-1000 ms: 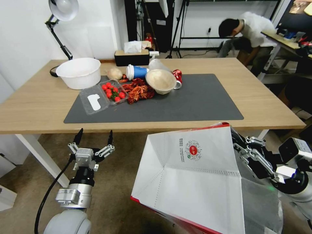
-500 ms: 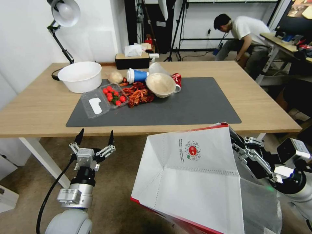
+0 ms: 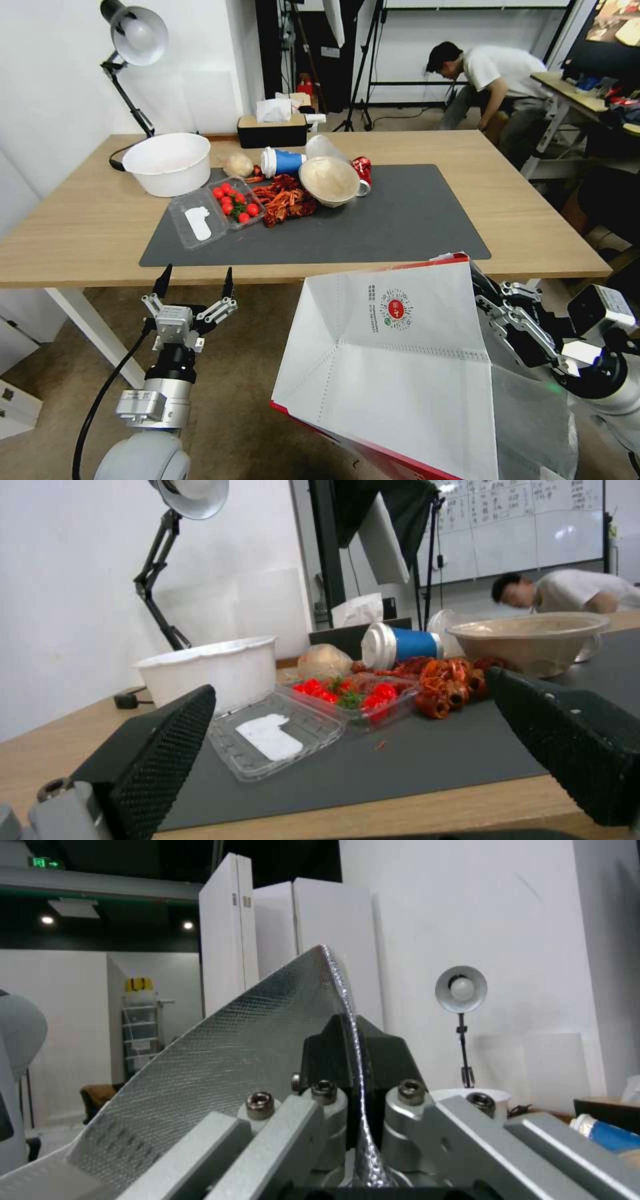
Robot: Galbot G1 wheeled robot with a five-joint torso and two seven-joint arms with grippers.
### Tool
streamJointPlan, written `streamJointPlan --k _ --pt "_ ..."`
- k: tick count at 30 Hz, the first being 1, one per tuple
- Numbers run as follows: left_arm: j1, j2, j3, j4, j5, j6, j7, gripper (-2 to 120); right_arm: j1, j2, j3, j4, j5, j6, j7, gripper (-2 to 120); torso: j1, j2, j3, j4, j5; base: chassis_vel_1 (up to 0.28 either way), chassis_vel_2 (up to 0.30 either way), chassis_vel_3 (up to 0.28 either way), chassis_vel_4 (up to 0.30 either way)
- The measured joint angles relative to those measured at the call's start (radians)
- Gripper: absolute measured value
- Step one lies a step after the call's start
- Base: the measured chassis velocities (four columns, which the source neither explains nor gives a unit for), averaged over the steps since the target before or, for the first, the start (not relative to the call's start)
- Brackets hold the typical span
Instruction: Pick up the food delivery bag from the floor and place it on the table.
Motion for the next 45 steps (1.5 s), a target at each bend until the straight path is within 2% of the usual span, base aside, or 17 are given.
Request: streamJointPlan --k 13,28,30,32,35,37,39,40,42,44,45 --pt "-0.001 0.001 -0.001 0.004 0.018 -0.005 0.002 100 0.005 -0.012 -0.002 0.017 0.004 -0.001 0.005 0 -0.001 -0.002 -0.001 -0.0001 0.0000 0.000 0.000 0.000 0.000" --pt "0.007 -0.004 -0.003 0.008 0.026 -0.014 0.009 100 0.038 -0.052 -0.017 0.088 0.090 0.019 0.156 0 -0.003 -0.007 -0.004 0.0000 -0.0001 0.000 0.000 0.000 0.000" --pt "0.006 -0.004 -0.002 0.009 0.027 -0.014 0.008 100 0.059 -0.063 -0.021 0.101 0.121 0.026 0.213 0 -0.003 -0.008 -0.004 0.0000 0.0000 0.000 0.000 0.000 0.000" --pt "0.006 -0.004 -0.002 0.009 0.027 -0.014 0.008 100 0.064 -0.065 -0.021 0.103 0.126 0.027 0.222 0 -0.003 -0.008 -0.004 0.0000 0.0000 0.000 0.000 0.000 0.000" --pt "0.006 -0.006 -0.002 0.014 0.028 -0.018 0.007 100 0.103 -0.081 -0.031 0.120 0.177 0.036 0.320 0 -0.004 -0.009 -0.005 0.0000 0.0000 0.000 0.000 0.000 0.000" --pt "0.007 -0.007 -0.002 0.014 0.029 -0.020 0.007 100 0.108 -0.083 -0.032 0.123 0.183 0.038 0.332 0 -0.004 -0.009 -0.005 0.0000 0.0000 0.000 0.000 0.000 0.000" --pt "0.008 -0.008 0.001 0.017 0.032 -0.023 0.003 100 0.139 -0.099 -0.038 0.139 0.217 0.055 0.416 0 -0.004 -0.010 -0.005 0.0000 0.0000 0.000 0.000 0.000 0.000" --pt "0.008 -0.008 0.001 0.017 0.032 -0.023 0.003 100 0.139 -0.099 -0.038 0.139 0.217 0.055 0.416 0 -0.004 -0.010 -0.005 0.0000 0.0000 0.000 0.000 0.000 0.000" --pt "0.008 -0.009 0.004 0.018 0.035 -0.023 0.002 100 0.161 -0.112 -0.046 0.149 0.238 0.078 0.481 0 -0.004 -0.010 -0.006 0.0000 0.0000 0.000 0.000 0.000 0.000" --pt "0.008 -0.009 0.005 0.018 0.035 -0.023 0.002 100 0.162 -0.113 -0.046 0.150 0.239 0.079 0.485 0 -0.004 -0.010 -0.006 0.0000 0.0000 0.000 0.000 0.000 0.000" --pt "0.008 -0.010 0.007 0.019 0.038 -0.023 0.002 100 0.183 -0.127 -0.051 0.157 0.259 0.104 0.556 0 -0.004 -0.010 -0.006 0.0001 0.0000 0.000 0.000 0.000 0.000"
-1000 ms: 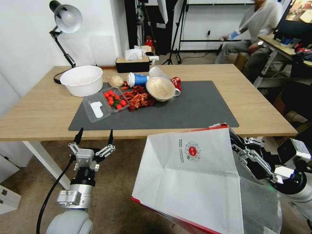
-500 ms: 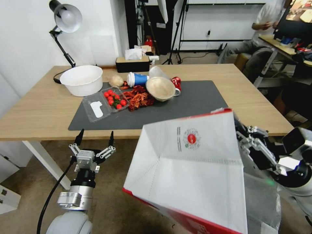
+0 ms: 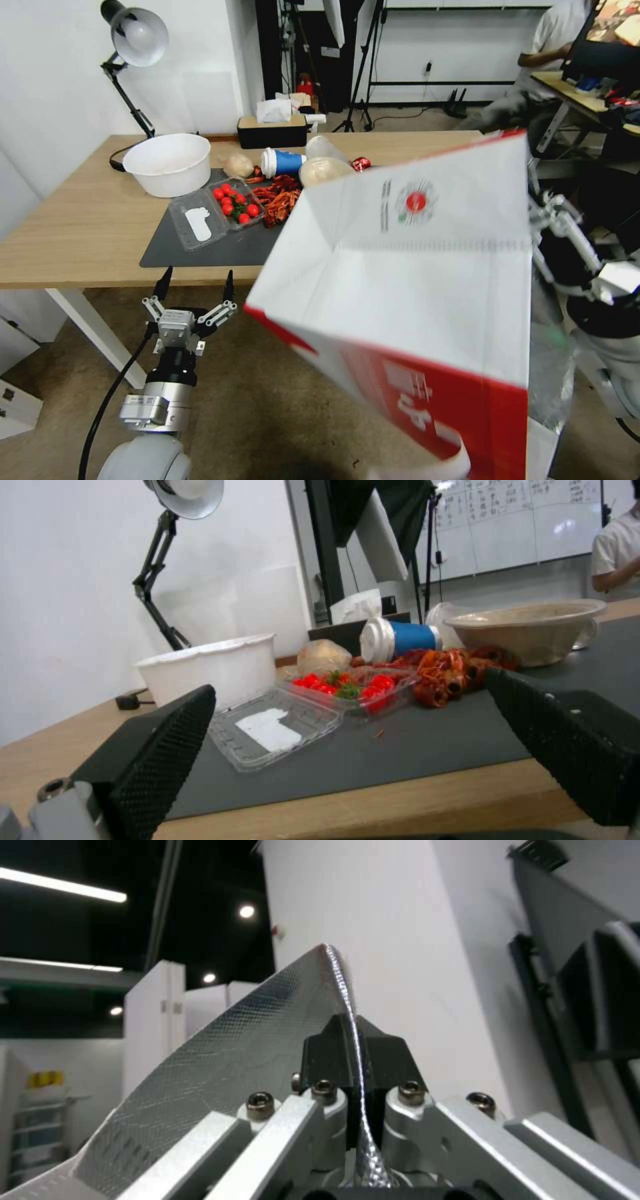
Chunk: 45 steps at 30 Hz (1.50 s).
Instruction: Pick up the food delivery bag from the floor and place it on the table.
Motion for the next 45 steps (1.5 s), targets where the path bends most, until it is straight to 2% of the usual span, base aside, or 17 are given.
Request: streamJointPlan --k 3,16,23,38,40,45 --pt "0.000 0.000 0.002 0.001 0.003 0.000 0.000 100 0.027 -0.022 -0.002 0.006 0.027 0.030 0.093 0 0.000 0.000 0.000 -0.0001 0.0000 0.000 0.000 0.000 0.000" --pt "0.002 -0.002 0.012 0.000 0.015 0.000 0.002 100 0.085 -0.055 0.002 0.006 0.061 0.090 0.275 0 0.000 -0.001 -0.001 -0.0001 0.0000 0.000 0.000 0.000 0.000" --pt "0.003 -0.004 0.019 0.001 0.030 0.000 0.005 100 0.170 -0.083 -0.006 -0.018 0.087 0.124 0.443 0 0.000 -0.001 -0.001 -0.0001 0.0000 0.000 0.000 0.000 0.000" --pt "0.007 -0.011 0.034 0.010 0.058 -0.006 0.007 100 0.263 -0.089 -0.026 -0.073 0.087 0.131 0.696 0 -0.001 -0.002 -0.001 0.0000 0.0000 0.000 0.000 0.000 0.000" --pt "0.008 -0.012 0.034 0.010 0.060 -0.007 0.008 100 0.284 -0.090 -0.032 -0.091 0.079 0.136 0.766 0 -0.001 -0.002 -0.001 -0.0001 0.0000 0.000 0.000 0.000 0.000" --pt "0.009 -0.012 0.033 0.010 0.063 -0.007 0.008 100 0.302 -0.096 -0.029 -0.121 0.070 0.144 0.814 0 -0.001 -0.002 -0.001 0.0000 0.0001 0.000 0.000 0.000 0.000"
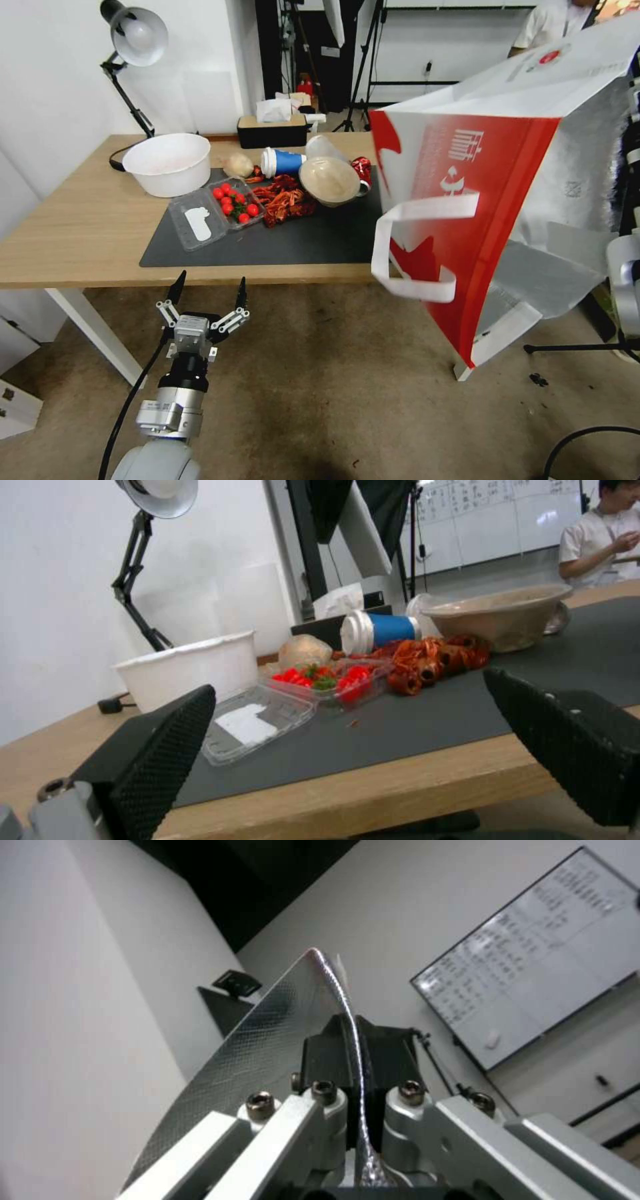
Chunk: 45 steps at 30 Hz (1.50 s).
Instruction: Pick up the food delivery bag from the floor and place it on the table.
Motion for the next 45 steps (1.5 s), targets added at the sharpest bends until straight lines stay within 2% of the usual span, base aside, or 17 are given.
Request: streamJointPlan --k 11,20,22,31,34,35,37,38,39,43,45 --pt "0.007 -0.002 0.000 -0.008 0.009 -0.003 0.001 100 -0.003 -0.018 0.014 -0.102 -0.047 -0.037 0.074 0 0.000 0.000 0.000 -0.0001 0.0000 0.000 0.000 0.000 0.000" --pt "0.007 0.001 0.001 -0.010 0.009 -0.007 0.001 100 0.015 -0.045 0.007 -0.164 -0.062 -0.059 0.086 0 0.000 0.000 0.000 -0.0001 -0.0001 0.000 0.000 0.000 0.000" --pt "0.002 0.004 0.009 -0.006 0.011 -0.007 0.005 100 0.055 -0.089 -0.025 -0.230 -0.076 -0.076 0.089 0 0.000 0.000 0.000 -0.0001 -0.0003 0.000 0.000 0.000 0.000" --pt "-0.003 0.004 0.014 -0.002 0.014 -0.008 0.014 100 0.122 -0.121 -0.106 -0.306 -0.084 -0.089 0.075 0 0.000 0.000 0.000 -0.0002 0.0000 0.000 0.000 0.000 0.000" --pt "-0.005 0.004 0.013 0.002 0.014 -0.008 0.016 100 0.181 -0.131 -0.173 -0.356 -0.103 -0.094 0.019 14 0.000 0.000 0.000 0.0000 0.0000 0.000 0.000 0.000 0.000" --pt "-0.005 0.004 0.013 0.002 0.014 -0.008 0.016 100 0.181 -0.131 -0.173 -0.356 -0.103 -0.094 0.019 14 0.000 0.000 0.000 0.0000 0.0000 0.000 0.000 0.000 0.000" --pt "-0.006 0.002 0.013 0.006 0.014 -0.008 0.016 100 0.209 -0.131 -0.200 -0.378 -0.118 -0.086 -0.004 22 0.000 0.000 0.000 0.0002 -0.0001 0.000 0.000 0.000 0.000" --pt "-0.006 0.001 0.013 0.008 0.014 -0.008 0.016 100 0.217 -0.128 -0.205 -0.383 -0.124 -0.083 -0.012 27 0.000 0.000 0.000 0.0002 -0.0001 0.000 0.000 0.000 0.000" --pt "-0.006 0.001 0.013 0.008 0.014 -0.008 0.016 100 0.217 -0.128 -0.205 -0.383 -0.124 -0.083 -0.012 27 0.000 0.000 0.000 0.0002 -0.0001 0.000 0.000 0.000 0.000" --pt "-0.010 -0.003 0.016 0.018 0.016 -0.008 0.017 100 0.202 -0.112 -0.200 -0.375 -0.159 -0.067 -0.080 47 0.000 0.000 0.000 0.0003 -0.0002 0.000 0.000 0.000 0.000" --pt "-0.012 -0.004 0.017 0.020 0.016 -0.008 0.017 100 0.189 -0.109 -0.191 -0.368 -0.165 -0.064 -0.096 51 0.000 0.000 0.000 0.0001 0.0000 0.000 0.000 0.000 0.000"
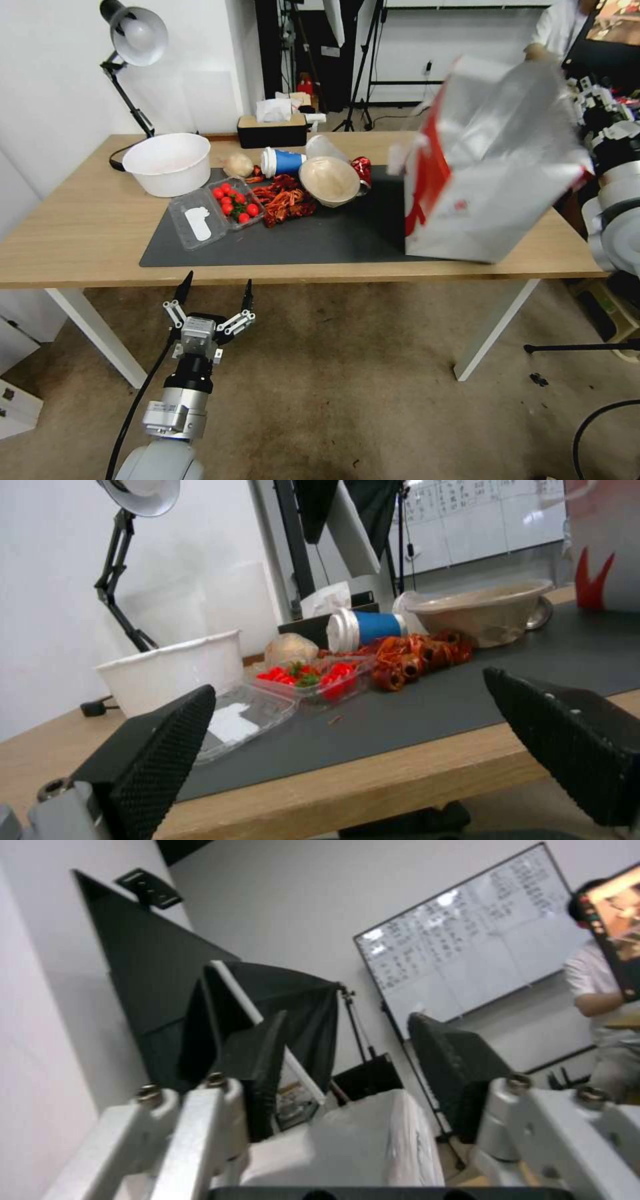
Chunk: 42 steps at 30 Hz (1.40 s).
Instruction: Pick up the food delivery bag from the floor and place it on the table.
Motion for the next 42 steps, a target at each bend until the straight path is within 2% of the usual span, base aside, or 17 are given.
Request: streamJointPlan --k 5,6,10,14,28,34,42 --pt "-0.010 -0.002 0.010 0.011 0.000 0.000 0.002 100 -0.099 0.020 0.054 0.057 -0.042 0.035 -0.126 72 0.000 0.000 0.000 -0.0004 -0.0001 0.000 0.000 0.000 0.000" --pt "-0.010 -0.002 0.010 0.011 0.000 0.000 0.002 100 -0.099 0.020 0.054 0.057 -0.042 0.035 -0.126 72 0.000 0.000 0.000 -0.0004 -0.0001 0.000 0.000 0.000 0.000" --pt "-0.013 -0.001 0.014 0.014 0.000 0.001 0.002 100 -0.153 0.040 0.083 0.111 -0.063 0.044 -0.164 91 0.000 0.000 0.000 -0.0002 -0.0001 0.000 0.000 0.000 0.000" --pt "-0.011 0.000 0.014 0.014 0.000 -0.003 0.002 100 -0.210 0.070 0.107 0.159 -0.109 0.050 -0.184 100 0.000 0.000 0.000 0.0000 -0.0003 0.000 0.000 0.000 0.000" --pt "-0.008 0.003 0.008 0.009 -0.013 -0.019 -0.009 100 -0.348 0.202 0.125 0.315 -0.267 0.075 -0.268 100 0.000 0.000 0.000 -0.0002 -0.0002 0.000 0.000 0.000 0.000" --pt "-0.013 0.001 0.007 0.010 -0.018 -0.022 -0.010 100 -0.444 0.291 0.123 0.382 -0.358 0.095 -0.330 100 0.000 0.000 0.000 -0.0002 -0.0001 0.000 0.000 0.000 0.000" --pt "-0.019 0.002 0.005 0.016 -0.026 -0.026 -0.013 100 -0.536 0.371 0.109 0.445 -0.457 0.124 -0.393 100 0.000 0.000 0.000 -0.0002 -0.0003 0.000 0.000 0.000 0.000"
